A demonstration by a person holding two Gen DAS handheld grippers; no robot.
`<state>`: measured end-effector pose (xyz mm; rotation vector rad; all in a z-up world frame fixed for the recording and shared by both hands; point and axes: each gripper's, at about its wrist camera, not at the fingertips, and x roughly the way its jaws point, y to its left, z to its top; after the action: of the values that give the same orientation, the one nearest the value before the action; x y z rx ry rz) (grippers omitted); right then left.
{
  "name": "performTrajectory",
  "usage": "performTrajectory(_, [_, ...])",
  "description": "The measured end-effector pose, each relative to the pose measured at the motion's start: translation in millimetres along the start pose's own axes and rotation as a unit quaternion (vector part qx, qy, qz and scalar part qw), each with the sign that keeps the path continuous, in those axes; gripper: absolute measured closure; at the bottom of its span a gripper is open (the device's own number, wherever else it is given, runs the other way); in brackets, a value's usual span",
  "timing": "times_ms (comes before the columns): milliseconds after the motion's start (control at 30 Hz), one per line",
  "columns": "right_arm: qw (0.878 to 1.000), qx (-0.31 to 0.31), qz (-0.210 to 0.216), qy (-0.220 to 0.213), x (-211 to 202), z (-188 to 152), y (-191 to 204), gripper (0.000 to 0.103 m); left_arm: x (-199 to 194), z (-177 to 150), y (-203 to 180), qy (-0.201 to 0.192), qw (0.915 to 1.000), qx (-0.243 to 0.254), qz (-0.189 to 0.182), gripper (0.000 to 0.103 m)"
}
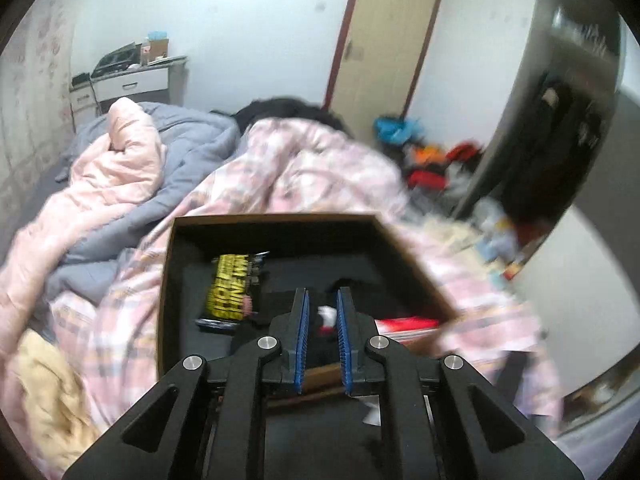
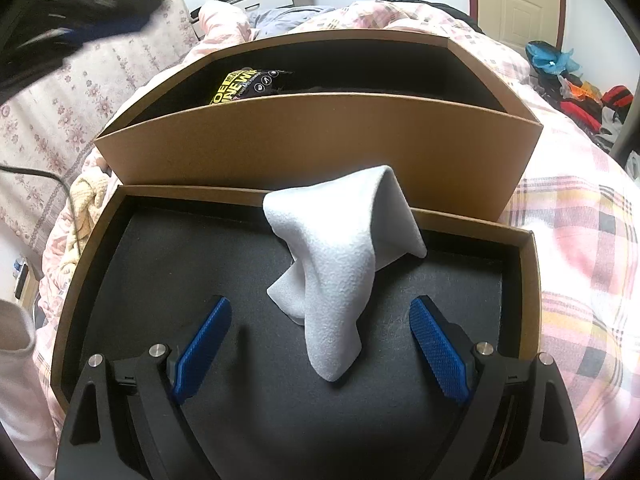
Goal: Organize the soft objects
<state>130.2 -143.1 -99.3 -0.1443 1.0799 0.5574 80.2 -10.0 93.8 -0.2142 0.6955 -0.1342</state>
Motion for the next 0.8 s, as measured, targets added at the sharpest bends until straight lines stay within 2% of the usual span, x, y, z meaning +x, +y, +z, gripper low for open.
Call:
performTrajectory(167, [1.000, 0.000, 0.000, 0.000, 0, 0, 0, 0.013, -39, -31, -9, -0.032, 0.9981, 0.000, -0.052, 0.094])
performTrajectory(367, [1.000, 0.001, 0.001, -0.001, 0, 0, -1, 0.013, -57, -66, -7, -0.031, 0.9973, 0.013, -0.065, 0.094])
performTrajectory(533, [1.000, 0.002, 0.002, -0.002, 0, -1, 1, 0.013, -36, -92, 11, 0.004, 0.9985, 0.008, -0.055, 0.094])
performTrajectory(633, [1.000, 0.002, 0.001, -0.001, 0, -1, 1, 0.013, -20, -95, 24, 0.024, 0.9982, -0.022, -0.050, 0.093])
performTrajectory(733, [1.000, 0.002, 0.002, -0.002, 0, -1, 1, 0.013, -13, -98, 32, 0.032, 0.9963, -0.044, -0.067, 0.093])
performTrajectory(800, [1.000, 0.002, 0.001, -0.001, 0, -2, 1, 0.013, -12, -99, 33, 0.033, 0.9969, -0.039, -0.060, 0.093])
